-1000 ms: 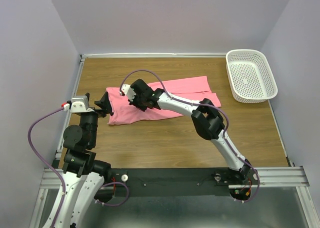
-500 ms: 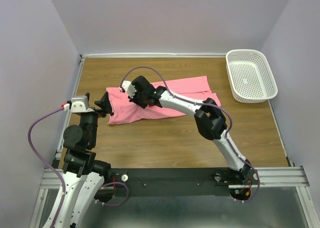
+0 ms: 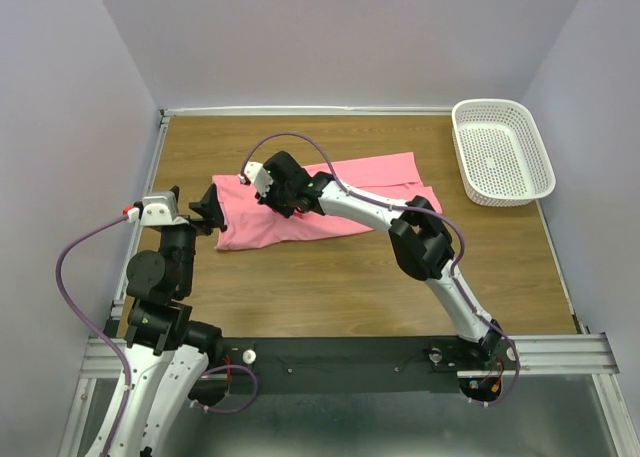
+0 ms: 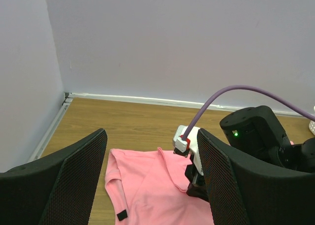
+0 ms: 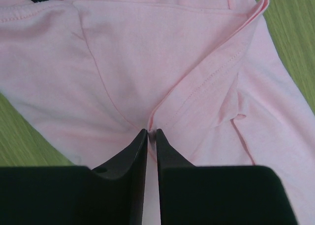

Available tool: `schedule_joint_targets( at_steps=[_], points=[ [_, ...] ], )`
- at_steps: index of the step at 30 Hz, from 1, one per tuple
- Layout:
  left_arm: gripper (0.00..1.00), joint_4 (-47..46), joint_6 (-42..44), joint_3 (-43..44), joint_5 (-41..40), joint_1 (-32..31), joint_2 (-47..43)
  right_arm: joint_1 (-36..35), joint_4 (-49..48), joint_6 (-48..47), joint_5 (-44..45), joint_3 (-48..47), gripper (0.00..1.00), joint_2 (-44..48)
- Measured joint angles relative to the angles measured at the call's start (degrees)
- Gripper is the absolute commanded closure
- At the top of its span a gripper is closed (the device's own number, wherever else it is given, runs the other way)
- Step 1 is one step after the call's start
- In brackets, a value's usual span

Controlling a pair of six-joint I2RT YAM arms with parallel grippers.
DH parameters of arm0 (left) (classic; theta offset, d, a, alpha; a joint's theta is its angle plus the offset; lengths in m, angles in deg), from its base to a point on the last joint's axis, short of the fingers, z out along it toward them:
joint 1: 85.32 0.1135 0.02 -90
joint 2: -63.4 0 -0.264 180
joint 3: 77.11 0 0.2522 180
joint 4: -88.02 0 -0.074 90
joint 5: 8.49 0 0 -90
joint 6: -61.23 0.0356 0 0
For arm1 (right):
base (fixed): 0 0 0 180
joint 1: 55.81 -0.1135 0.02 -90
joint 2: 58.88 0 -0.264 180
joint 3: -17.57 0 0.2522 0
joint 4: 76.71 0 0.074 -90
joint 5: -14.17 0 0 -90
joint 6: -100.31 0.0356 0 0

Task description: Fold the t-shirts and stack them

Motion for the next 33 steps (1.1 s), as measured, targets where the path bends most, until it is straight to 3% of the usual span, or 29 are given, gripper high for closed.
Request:
schedule_joint_targets(
  at_steps=[3, 11, 14, 25, 33],
  points=[
    [0.18, 0.0, 0.0, 0.0, 0.0, 0.0, 0.0, 0.0, 0.0, 0.0, -0.2, 0.0, 0.89, 0.0],
    [0.18, 0.0, 0.0, 0.0, 0.0, 0.0, 0.0, 0.0, 0.0, 0.0, -0.3, 0.0, 0.91, 0.0],
    [0.18, 0.0, 0.0, 0.0, 0.0, 0.0, 0.0, 0.0, 0.0, 0.0, -0.3, 0.0, 0.99, -0.2],
    [0.18, 0.0, 0.0, 0.0, 0.0, 0.0, 0.0, 1.2, 0.0, 1.1, -0.2, 0.0, 1.0, -0.8],
    [0.18, 0.0, 0.0, 0.0, 0.0, 0.0, 0.0, 7.4, -0.1, 3.5, 1.1, 0.0, 0.99, -0.8]
  ],
)
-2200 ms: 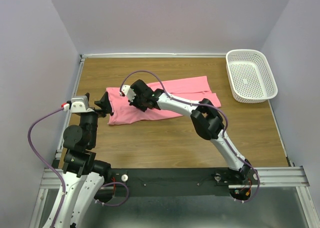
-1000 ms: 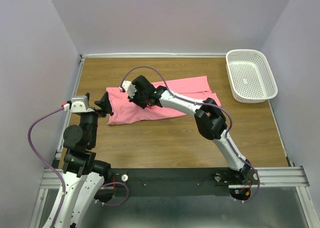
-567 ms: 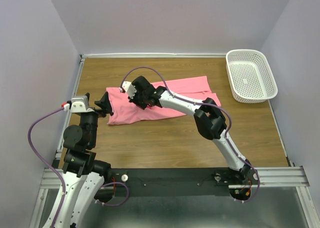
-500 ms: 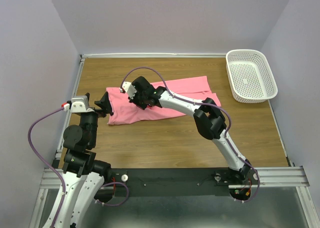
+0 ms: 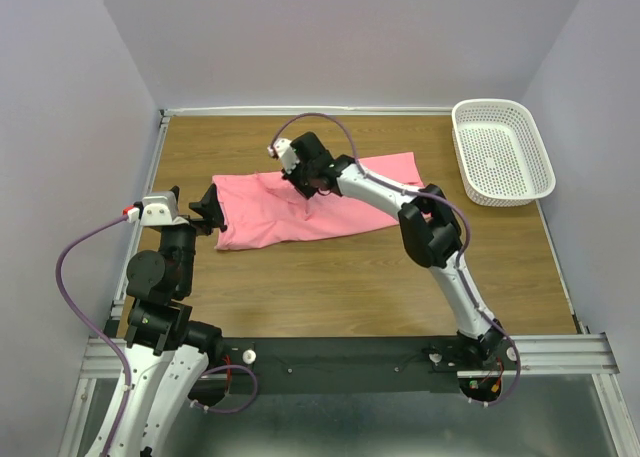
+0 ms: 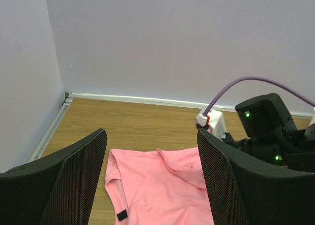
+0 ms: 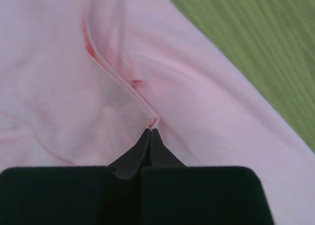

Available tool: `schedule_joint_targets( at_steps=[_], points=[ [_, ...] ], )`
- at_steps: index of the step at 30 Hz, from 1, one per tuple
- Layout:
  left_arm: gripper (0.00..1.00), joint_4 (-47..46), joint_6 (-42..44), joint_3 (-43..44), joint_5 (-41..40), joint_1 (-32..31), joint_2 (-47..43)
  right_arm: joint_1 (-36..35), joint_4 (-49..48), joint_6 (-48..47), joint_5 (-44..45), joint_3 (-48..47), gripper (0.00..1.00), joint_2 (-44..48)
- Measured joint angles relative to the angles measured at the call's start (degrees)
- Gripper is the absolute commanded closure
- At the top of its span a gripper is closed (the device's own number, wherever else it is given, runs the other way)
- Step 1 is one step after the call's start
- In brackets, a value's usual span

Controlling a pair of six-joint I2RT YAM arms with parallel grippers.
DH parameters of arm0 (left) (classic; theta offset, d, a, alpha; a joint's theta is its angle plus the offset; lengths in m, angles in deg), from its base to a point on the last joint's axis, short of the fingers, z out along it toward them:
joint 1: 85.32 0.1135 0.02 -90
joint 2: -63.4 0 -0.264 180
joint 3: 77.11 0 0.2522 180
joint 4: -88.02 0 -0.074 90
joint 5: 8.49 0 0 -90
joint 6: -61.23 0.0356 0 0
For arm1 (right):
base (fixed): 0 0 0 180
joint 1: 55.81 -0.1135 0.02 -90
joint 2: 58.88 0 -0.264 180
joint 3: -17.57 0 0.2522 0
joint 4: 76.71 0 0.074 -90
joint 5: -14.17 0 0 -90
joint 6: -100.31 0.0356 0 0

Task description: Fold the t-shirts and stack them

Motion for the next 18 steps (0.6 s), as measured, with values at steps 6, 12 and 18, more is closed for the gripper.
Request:
schedule_joint_targets(
  at_steps=[6, 12, 18],
  points=[
    [0.18, 0.0, 0.0, 0.0, 0.0, 0.0, 0.0, 6.3, -0.7, 1.9, 3.3, 0.0, 0.77, 0.0],
    [0.18, 0.0, 0.0, 0.0, 0.0, 0.0, 0.0, 8.6, -1.1, 2.9, 4.7, 0.2, 0.28, 1.2],
    [0.19, 0.4, -7.4, 0.0, 0.0, 0.0, 2.6, 8.7, -1.6, 2.1, -2.5, 4.0, 0.23, 7.8]
  ],
)
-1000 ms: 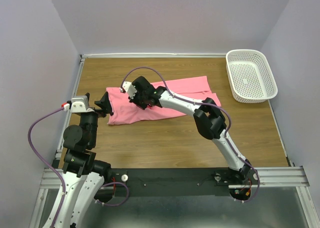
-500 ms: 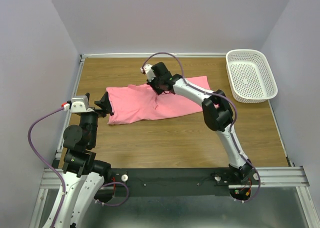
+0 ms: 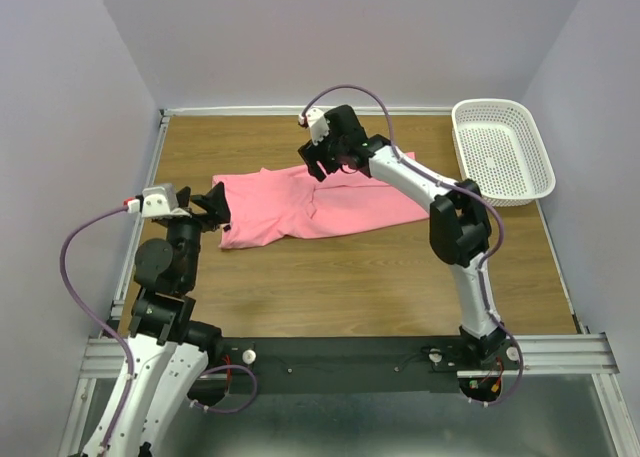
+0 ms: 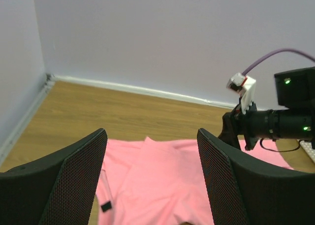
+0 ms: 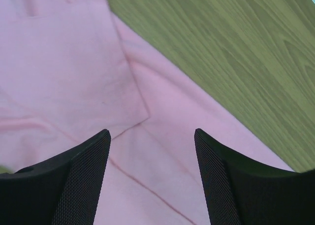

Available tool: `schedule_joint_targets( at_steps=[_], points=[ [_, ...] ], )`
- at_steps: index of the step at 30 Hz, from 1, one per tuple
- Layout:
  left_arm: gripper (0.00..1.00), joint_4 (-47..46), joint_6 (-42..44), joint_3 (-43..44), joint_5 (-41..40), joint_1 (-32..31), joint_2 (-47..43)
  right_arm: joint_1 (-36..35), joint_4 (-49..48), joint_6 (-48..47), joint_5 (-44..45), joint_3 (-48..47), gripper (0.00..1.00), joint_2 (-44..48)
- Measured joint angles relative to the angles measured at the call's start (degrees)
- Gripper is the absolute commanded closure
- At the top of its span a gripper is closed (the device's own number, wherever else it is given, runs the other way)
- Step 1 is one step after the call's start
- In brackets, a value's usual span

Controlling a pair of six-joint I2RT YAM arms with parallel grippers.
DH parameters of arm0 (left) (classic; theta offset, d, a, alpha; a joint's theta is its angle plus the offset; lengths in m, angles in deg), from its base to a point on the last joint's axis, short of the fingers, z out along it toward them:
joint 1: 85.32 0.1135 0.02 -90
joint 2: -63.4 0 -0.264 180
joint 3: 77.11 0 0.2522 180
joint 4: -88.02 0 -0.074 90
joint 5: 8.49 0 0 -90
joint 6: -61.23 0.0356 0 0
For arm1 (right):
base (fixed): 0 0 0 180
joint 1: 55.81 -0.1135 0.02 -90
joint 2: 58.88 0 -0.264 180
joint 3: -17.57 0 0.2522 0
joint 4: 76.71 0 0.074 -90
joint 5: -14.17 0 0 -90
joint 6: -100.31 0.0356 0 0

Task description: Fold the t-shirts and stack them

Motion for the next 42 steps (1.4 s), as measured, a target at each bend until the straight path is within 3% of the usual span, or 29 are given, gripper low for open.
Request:
schedule_joint_targets(
  at_steps=[5, 10, 18, 27, 30, 31, 32, 35, 42],
  points=[
    [0.23, 2.2, -20.1, -3.9, 3.2, 0.0, 7.1, 0.5, -0.5, -4.4, -14.3, 9.3, 0.23, 10.1],
    [0.24, 10.1, -40.2, -11.3, 5.9, 0.0, 17.3, 0.8, -0.7, -7.3, -22.8, 18.1, 0.23, 19.1],
    [0.3, 12.8, -57.0, -13.6, 2.6, 0.0, 25.3, 3.7, -0.6, -8.6, -29.4, 23.7, 0.23, 22.5],
    [0.51, 9.4, -62.5, -12.3, -2.0, 2.5, 39.3, 7.0, -0.4, -7.5, -33.9, 23.8, 0.23, 22.9],
    [0.67, 8.0, -62.4, -11.1, -2.9, 4.4, 42.1, 7.4, -0.4, -7.1, -34.9, 24.0, 0.23, 23.4],
    [0.82, 7.6, -61.9, -10.8, -3.1, 5.2, 43.0, 7.4, -0.4, -7.1, -35.2, 24.0, 0.23, 23.7],
    [0.86, 7.0, -61.3, -10.5, -3.3, 6.6, 44.0, 7.5, -0.4, -7.0, -35.5, 24.1, 0.23, 23.9],
    [0.91, 5.4, -58.9, -10.3, -3.7, 10.1, 44.9, 7.8, -0.4, -7.0, -36.1, 24.1, 0.23, 24.6],
    [0.91, 4.7, -52.5, -6.9, -4.8, 18.4, 43.8, 8.3, -0.4, -6.8, -37.1, 24.1, 0.23, 25.2]
  ],
)
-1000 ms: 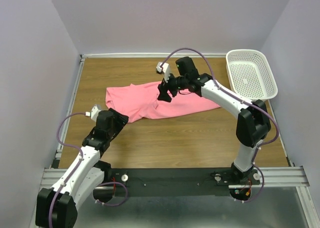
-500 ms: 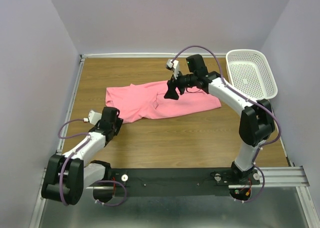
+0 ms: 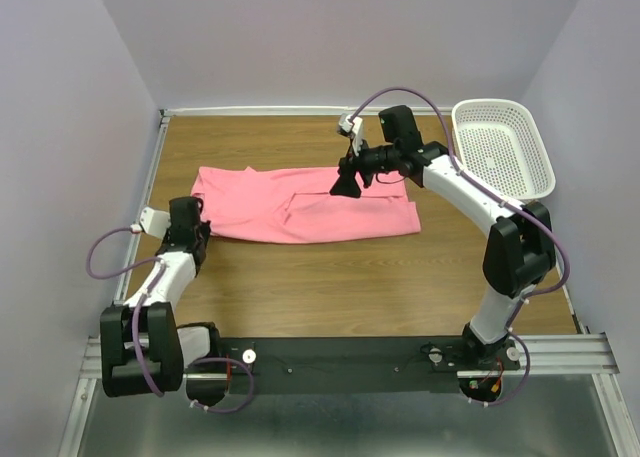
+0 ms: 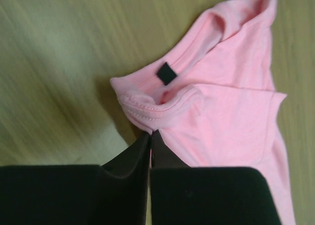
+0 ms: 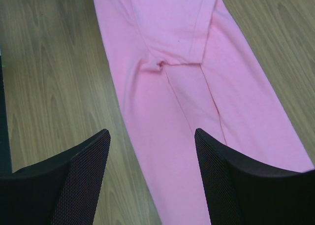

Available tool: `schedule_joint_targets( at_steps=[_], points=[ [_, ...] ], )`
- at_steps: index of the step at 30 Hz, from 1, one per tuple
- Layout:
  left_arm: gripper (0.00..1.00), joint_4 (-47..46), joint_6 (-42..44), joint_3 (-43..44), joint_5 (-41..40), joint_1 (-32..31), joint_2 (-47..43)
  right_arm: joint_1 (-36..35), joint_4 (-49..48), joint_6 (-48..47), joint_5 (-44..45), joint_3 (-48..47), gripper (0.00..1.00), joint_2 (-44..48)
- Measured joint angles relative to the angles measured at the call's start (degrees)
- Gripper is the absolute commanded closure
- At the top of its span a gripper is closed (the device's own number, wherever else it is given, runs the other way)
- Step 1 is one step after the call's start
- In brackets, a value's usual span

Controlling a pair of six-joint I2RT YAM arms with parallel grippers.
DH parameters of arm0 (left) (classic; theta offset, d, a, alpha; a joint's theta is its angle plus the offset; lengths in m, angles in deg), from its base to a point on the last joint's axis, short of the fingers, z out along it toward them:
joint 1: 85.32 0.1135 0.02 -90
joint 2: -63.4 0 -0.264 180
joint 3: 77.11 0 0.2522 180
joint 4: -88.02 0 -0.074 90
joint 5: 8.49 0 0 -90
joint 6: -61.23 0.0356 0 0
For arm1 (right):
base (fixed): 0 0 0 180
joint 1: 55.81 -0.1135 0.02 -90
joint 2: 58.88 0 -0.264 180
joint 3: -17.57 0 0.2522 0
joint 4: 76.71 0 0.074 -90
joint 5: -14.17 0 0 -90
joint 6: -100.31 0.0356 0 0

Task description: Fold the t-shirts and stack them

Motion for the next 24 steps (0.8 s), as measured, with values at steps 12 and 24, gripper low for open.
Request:
schedule_joint_targets(
  at_steps=[12, 24],
  points=[
    [0.3, 5.0, 14.7, 17.8, 0.5, 6.7, 6.1, 0.0, 5.8, -14.4, -0.1, 1.6, 0.24, 0.0],
    [0.02, 0.0, 33.4, 8.7, 17.1, 7.0, -27.9, -19.7, 2.9, -27.7, 24.3, 24.8, 0.24, 4.7]
  ],
)
